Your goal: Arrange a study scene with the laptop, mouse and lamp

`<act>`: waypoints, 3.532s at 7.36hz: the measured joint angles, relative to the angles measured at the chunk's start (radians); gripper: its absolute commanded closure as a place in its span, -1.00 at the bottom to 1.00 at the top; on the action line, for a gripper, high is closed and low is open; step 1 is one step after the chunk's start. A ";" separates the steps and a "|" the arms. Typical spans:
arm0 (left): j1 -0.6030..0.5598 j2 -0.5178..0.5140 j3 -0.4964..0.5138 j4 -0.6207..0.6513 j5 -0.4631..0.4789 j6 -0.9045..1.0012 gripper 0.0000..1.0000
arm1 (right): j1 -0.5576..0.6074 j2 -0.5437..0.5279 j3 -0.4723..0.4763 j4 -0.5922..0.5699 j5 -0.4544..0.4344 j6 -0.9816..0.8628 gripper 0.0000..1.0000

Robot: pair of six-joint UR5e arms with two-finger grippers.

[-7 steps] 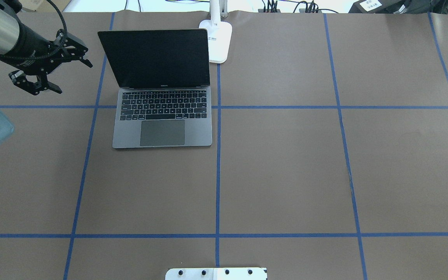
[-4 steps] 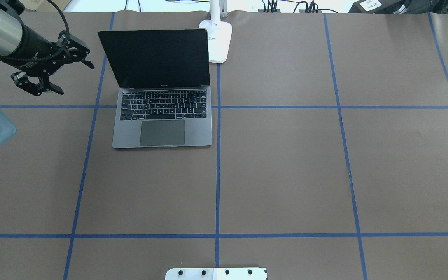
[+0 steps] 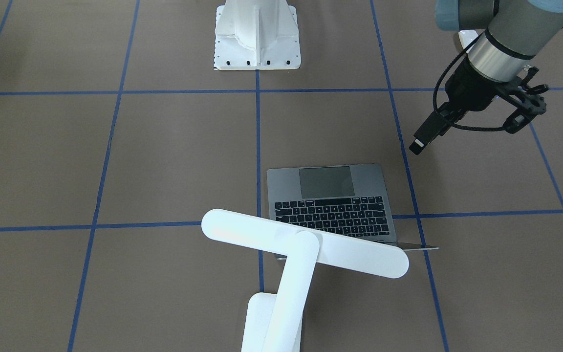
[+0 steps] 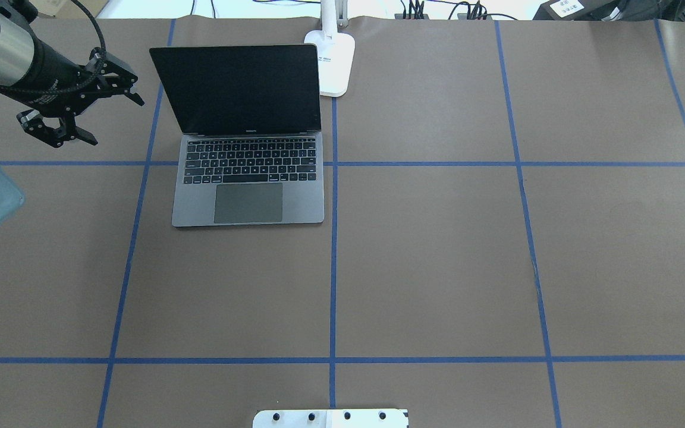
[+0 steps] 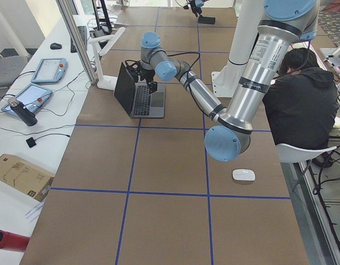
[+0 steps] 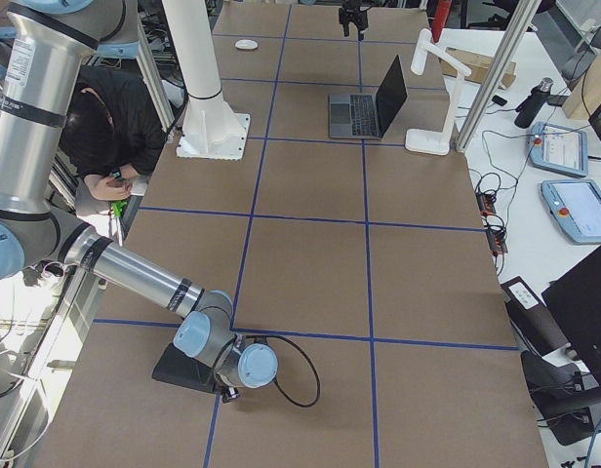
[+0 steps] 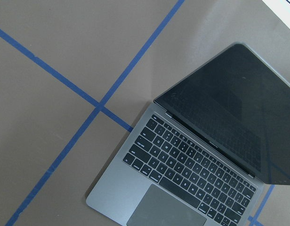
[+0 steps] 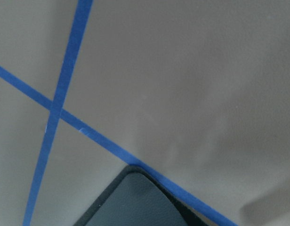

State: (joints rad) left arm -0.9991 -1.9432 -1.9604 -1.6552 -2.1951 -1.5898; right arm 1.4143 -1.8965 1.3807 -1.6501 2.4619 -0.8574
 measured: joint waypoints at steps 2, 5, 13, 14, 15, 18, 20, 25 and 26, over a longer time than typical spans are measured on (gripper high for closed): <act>0.000 0.000 0.000 0.000 0.000 0.000 -0.99 | 0.000 0.000 0.001 0.001 0.005 0.000 -0.99; -0.001 0.000 -0.003 0.000 0.000 0.000 -0.99 | -0.001 0.000 -0.014 0.001 0.008 0.000 -0.99; 0.005 0.000 -0.011 0.000 0.013 -0.002 -0.99 | -0.007 -0.001 -0.025 0.000 0.048 -0.013 -0.98; 0.006 0.000 -0.011 0.000 0.013 -0.003 -0.99 | -0.007 -0.003 -0.025 0.000 0.049 -0.015 -0.43; 0.006 0.000 -0.013 0.000 0.013 -0.004 -0.99 | -0.008 -0.006 -0.026 -0.002 0.051 -0.020 0.37; 0.010 0.000 -0.017 0.003 0.014 -0.009 -0.99 | -0.014 -0.017 -0.023 -0.026 0.063 -0.044 1.00; 0.015 0.001 -0.017 0.004 0.014 -0.010 -0.99 | -0.014 -0.018 -0.004 -0.036 0.066 -0.049 1.00; 0.027 0.021 -0.045 0.005 0.015 0.005 -0.99 | -0.012 0.079 0.486 -0.704 0.126 0.074 1.00; 0.027 0.029 -0.052 0.004 0.015 0.028 -0.99 | -0.021 0.121 0.516 -0.743 0.163 0.159 1.00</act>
State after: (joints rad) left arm -0.9723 -1.9141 -2.0120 -1.6509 -2.1799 -1.5617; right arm 1.3933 -1.7757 1.8963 -2.3933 2.6245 -0.6982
